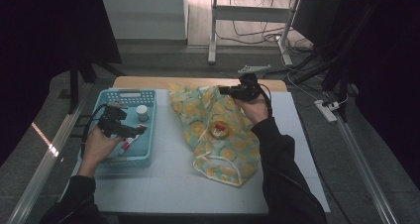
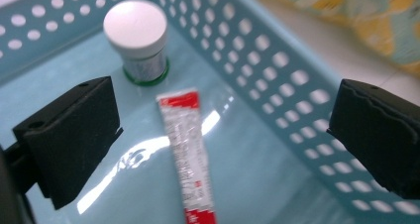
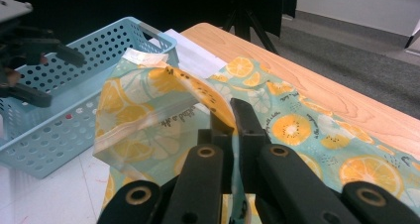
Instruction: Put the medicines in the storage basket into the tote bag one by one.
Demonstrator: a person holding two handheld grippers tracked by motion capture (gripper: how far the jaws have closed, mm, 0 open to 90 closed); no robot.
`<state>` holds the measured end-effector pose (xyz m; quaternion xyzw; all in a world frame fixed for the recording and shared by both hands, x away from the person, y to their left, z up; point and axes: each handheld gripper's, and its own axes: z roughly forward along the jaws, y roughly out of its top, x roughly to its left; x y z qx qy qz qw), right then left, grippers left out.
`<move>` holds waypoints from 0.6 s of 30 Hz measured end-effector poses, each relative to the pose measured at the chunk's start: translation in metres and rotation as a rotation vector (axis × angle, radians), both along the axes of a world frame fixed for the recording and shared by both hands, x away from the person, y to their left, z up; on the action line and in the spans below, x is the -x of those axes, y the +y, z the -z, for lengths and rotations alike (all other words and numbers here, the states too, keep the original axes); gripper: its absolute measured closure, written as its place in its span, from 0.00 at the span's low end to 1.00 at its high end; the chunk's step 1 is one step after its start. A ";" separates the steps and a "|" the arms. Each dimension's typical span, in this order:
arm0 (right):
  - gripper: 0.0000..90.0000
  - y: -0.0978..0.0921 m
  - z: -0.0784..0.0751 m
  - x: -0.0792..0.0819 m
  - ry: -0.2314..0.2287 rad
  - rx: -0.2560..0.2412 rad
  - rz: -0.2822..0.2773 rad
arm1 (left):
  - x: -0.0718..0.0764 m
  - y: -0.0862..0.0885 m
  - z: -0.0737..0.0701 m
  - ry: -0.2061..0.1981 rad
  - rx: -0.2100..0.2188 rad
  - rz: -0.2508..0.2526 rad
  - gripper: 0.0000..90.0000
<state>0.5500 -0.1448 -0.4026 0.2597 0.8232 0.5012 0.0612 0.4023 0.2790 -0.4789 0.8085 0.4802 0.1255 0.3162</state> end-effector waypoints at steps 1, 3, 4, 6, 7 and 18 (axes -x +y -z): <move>0.99 0.000 0.000 0.000 0.000 0.000 0.000 | -0.001 0.000 0.002 0.006 -0.014 -0.004 0.00; 0.99 0.000 0.001 0.000 0.002 -0.001 0.000 | -0.004 0.002 0.006 0.024 -0.025 -0.004 0.00; 0.99 0.000 0.001 0.000 0.001 -0.001 0.000 | -0.006 0.004 0.009 0.034 -0.027 -0.003 0.00; 0.99 0.000 0.000 0.000 -0.001 0.001 0.001 | -0.008 0.006 0.012 0.063 -0.032 -0.002 0.00; 0.99 -0.001 0.000 0.000 -0.002 -0.001 0.000 | -0.010 0.007 0.014 0.077 -0.035 -0.001 0.00; 0.99 -0.002 0.001 0.000 0.000 -0.004 0.001 | -0.021 -0.001 0.034 0.231 -0.179 -0.002 0.01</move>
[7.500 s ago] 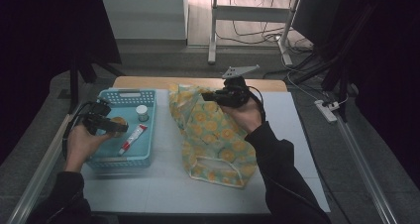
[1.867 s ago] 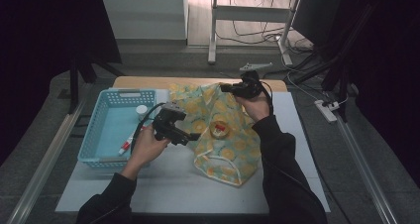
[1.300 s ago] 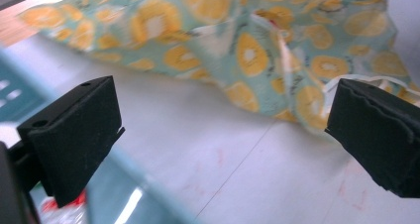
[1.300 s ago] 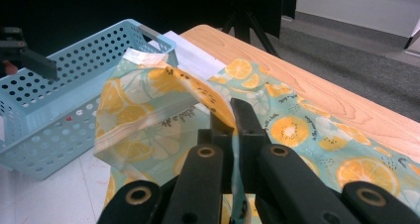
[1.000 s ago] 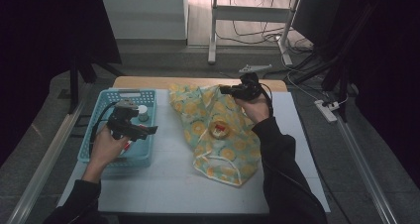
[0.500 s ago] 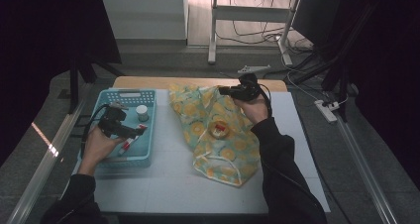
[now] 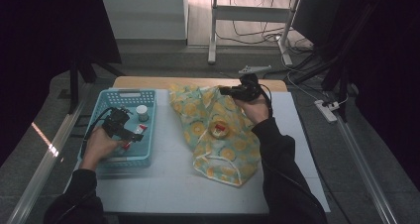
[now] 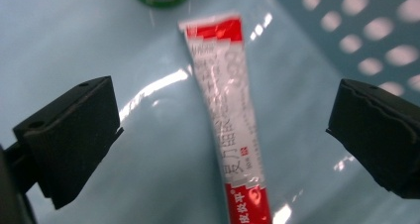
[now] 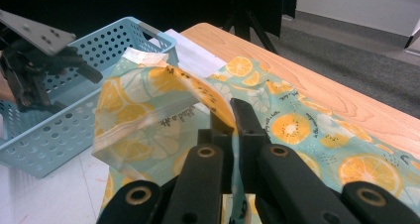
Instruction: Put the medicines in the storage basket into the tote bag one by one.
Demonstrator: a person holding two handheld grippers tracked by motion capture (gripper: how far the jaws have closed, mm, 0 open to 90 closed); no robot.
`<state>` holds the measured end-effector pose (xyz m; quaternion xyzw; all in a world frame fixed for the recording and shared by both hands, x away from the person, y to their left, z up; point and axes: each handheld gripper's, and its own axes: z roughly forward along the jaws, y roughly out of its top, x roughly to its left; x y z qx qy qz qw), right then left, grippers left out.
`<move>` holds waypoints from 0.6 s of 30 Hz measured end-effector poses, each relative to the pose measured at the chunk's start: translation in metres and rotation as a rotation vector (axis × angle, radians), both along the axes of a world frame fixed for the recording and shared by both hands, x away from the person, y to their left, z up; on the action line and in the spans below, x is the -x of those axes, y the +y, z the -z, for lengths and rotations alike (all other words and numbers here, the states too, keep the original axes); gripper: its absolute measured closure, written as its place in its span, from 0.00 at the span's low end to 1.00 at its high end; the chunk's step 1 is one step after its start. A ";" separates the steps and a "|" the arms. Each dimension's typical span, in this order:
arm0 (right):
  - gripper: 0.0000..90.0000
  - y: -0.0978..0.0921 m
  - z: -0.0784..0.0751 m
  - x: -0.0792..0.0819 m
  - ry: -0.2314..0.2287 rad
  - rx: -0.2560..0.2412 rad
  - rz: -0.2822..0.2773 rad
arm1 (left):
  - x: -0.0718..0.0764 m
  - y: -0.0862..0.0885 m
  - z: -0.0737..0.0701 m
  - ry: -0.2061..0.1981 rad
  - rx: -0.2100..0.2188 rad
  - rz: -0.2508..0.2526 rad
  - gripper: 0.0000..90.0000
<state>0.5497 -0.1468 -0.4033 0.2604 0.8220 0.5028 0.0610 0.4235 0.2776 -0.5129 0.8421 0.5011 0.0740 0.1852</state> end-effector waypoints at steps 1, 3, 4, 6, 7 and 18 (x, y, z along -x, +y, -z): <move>0.99 0.000 0.000 0.000 0.001 0.000 0.000 | 0.000 -0.002 0.002 0.013 -0.021 0.004 0.02; 0.99 0.000 0.000 0.000 0.001 -0.001 -0.001 | -0.001 -0.005 0.005 0.034 -0.049 0.012 0.04; 0.99 0.000 0.001 0.000 0.002 -0.001 -0.001 | -0.001 -0.006 0.006 0.043 -0.067 0.016 0.07; 0.99 0.000 0.001 0.000 0.001 -0.002 0.000 | -0.001 -0.008 0.007 0.055 -0.092 0.005 0.11; 0.99 0.000 0.001 0.000 0.001 -0.001 -0.001 | -0.001 -0.007 0.007 0.063 -0.074 0.007 0.14; 0.99 -0.001 0.001 0.001 0.000 -0.003 0.001 | 0.003 -0.002 0.000 0.106 -0.025 -0.012 0.71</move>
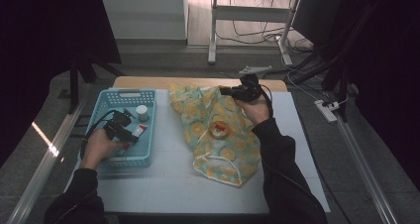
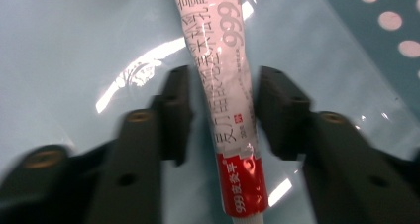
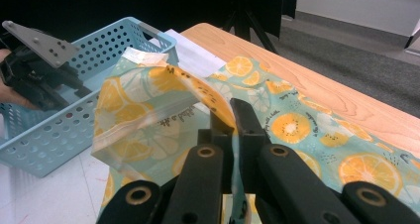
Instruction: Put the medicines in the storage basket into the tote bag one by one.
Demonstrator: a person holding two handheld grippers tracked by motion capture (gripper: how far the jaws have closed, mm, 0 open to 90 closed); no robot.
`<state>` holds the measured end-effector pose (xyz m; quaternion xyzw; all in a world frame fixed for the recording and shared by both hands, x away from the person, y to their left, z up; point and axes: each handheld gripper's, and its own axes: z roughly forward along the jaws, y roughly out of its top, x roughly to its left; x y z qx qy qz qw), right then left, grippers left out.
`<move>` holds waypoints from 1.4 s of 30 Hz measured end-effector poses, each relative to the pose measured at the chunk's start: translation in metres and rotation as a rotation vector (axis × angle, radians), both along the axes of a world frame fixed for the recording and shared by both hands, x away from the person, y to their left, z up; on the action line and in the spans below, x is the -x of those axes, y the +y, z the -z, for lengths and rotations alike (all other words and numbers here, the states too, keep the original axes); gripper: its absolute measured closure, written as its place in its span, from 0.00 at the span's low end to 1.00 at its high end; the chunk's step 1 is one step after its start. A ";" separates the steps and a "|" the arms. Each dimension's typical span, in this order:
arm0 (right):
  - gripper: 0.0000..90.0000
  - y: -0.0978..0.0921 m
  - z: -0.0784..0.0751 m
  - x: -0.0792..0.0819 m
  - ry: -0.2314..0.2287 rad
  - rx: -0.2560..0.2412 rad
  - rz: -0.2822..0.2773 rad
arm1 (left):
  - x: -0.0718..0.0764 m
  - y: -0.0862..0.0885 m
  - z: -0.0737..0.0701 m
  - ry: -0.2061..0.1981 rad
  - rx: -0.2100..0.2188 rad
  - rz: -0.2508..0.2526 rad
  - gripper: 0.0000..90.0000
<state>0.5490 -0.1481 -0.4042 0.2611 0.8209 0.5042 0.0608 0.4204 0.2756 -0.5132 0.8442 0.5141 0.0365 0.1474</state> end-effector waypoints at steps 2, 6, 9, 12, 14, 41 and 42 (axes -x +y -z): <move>0.99 0.000 0.000 0.000 0.000 0.001 -0.001 | 0.000 0.000 0.000 0.004 0.005 -0.015 0.75; 0.99 0.000 0.000 0.000 0.001 0.002 -0.001 | 0.000 -0.001 -0.001 0.013 -0.002 -0.020 0.76; 0.99 0.000 0.000 0.000 0.001 0.002 0.001 | 0.000 -0.001 -0.002 0.018 -0.002 -0.026 0.77; 0.99 -0.001 0.000 0.000 0.001 0.002 0.001 | -0.001 0.001 -0.002 0.030 0.027 -0.048 0.77; 0.99 -0.001 0.000 -0.001 0.000 0.002 0.002 | -0.001 0.004 -0.002 0.036 0.049 -0.057 0.77; 0.99 -0.001 0.000 0.000 0.000 0.002 0.003 | 0.010 0.014 -0.025 -0.094 0.140 -0.062 0.79; 0.99 -0.001 0.000 0.000 0.000 0.001 0.003 | 0.011 0.015 -0.027 -0.100 0.143 -0.061 0.79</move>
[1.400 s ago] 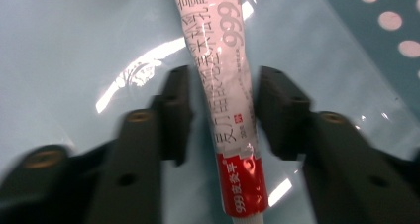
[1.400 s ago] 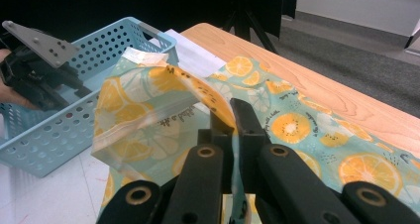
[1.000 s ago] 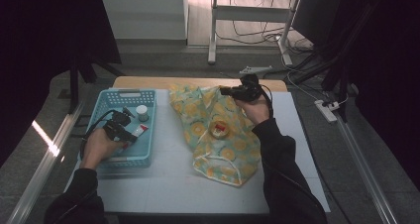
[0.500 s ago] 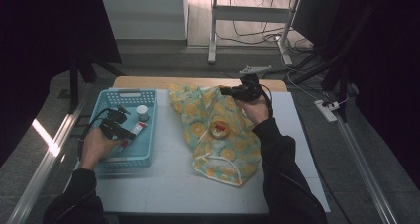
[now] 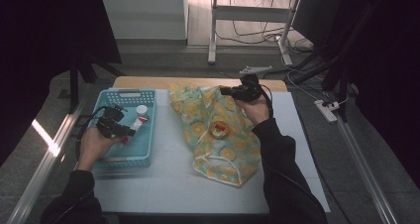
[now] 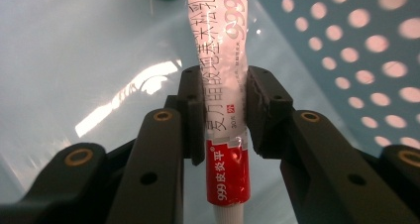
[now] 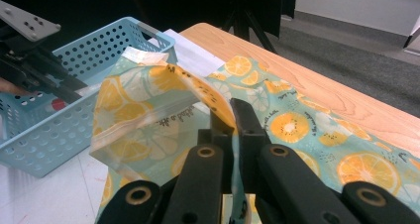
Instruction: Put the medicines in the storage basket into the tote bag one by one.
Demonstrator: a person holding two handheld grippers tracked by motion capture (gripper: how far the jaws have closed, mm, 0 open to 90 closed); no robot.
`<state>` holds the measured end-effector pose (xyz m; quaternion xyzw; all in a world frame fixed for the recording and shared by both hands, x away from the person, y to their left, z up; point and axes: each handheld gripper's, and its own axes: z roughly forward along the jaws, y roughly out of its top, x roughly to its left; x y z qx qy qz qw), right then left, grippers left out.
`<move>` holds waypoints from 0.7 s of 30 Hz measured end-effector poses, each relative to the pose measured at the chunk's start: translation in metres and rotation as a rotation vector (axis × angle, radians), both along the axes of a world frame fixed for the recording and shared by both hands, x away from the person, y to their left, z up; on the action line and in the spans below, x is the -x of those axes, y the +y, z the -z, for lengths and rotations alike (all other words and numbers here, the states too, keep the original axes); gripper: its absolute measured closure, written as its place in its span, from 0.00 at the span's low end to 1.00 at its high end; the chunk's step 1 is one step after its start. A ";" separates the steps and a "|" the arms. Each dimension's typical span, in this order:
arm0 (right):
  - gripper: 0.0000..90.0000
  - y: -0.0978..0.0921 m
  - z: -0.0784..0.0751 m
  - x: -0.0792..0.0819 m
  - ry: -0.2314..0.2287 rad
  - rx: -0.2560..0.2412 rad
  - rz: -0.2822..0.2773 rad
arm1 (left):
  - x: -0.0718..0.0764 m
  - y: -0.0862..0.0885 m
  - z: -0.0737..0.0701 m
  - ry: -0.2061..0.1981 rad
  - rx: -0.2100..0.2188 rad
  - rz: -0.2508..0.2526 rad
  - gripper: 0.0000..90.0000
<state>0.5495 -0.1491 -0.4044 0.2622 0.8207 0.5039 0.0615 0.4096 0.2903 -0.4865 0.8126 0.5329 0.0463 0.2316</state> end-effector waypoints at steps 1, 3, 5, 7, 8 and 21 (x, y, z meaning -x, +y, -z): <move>0.99 0.000 0.000 0.000 -0.001 0.000 0.000 | 0.001 0.001 -0.002 -0.011 0.010 0.002 0.79; 0.99 0.000 0.000 0.000 -0.001 -0.001 0.001 | 0.004 0.002 -0.005 -0.029 0.028 0.004 0.79; 0.99 0.000 0.000 0.000 -0.001 -0.001 0.001 | 0.006 0.003 -0.007 -0.047 0.037 0.006 0.79; 0.99 0.000 0.000 0.000 0.000 -0.002 0.001 | 0.008 0.003 -0.010 -0.062 0.047 0.008 0.79; 0.99 0.000 0.000 0.000 0.000 -0.001 0.001 | 0.009 0.004 -0.011 -0.072 0.054 0.014 0.79; 0.99 0.001 0.000 0.000 -0.001 -0.002 0.002 | 0.027 -0.002 -0.036 -0.177 0.145 0.060 0.79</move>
